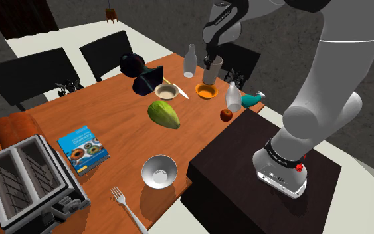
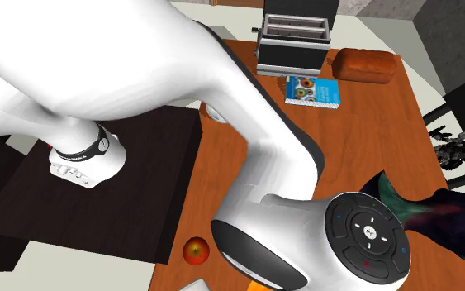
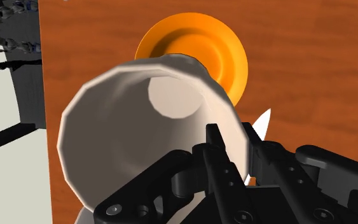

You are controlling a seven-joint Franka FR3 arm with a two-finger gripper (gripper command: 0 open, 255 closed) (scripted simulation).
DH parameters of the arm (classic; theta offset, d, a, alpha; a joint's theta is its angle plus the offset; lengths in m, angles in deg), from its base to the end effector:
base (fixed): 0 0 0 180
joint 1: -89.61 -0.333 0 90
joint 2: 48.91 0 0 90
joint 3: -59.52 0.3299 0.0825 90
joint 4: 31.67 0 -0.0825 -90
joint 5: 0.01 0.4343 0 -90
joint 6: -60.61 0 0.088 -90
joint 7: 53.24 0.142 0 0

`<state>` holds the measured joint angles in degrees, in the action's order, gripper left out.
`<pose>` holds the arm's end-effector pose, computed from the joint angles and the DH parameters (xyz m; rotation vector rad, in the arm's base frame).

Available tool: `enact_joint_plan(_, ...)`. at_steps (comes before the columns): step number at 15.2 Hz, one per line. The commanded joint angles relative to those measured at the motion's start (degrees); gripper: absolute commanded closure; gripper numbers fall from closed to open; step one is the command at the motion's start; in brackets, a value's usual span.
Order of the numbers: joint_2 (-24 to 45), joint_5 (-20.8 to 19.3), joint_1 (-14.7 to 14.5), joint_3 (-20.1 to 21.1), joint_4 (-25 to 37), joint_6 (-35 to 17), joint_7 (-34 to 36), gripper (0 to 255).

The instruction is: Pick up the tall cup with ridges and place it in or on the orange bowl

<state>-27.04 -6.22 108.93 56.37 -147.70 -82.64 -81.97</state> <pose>0.6027 -0.2509 0.2088 3.0054 0.2986 0.0687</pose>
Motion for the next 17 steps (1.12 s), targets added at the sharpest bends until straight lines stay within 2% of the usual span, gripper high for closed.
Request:
enact_joint_plan(1, 1.2, -0.1, 0.0, 0.0, 0.0, -1.3, 0.1, 255)
enact_joint_plan(11, 7.3, -0.4, 0.0, -0.2, 0.1, -7.2, 0.8, 255)
enact_joint_plan(17, 7.3, -0.4, 0.0, -0.2, 0.1, -7.2, 0.8, 255)
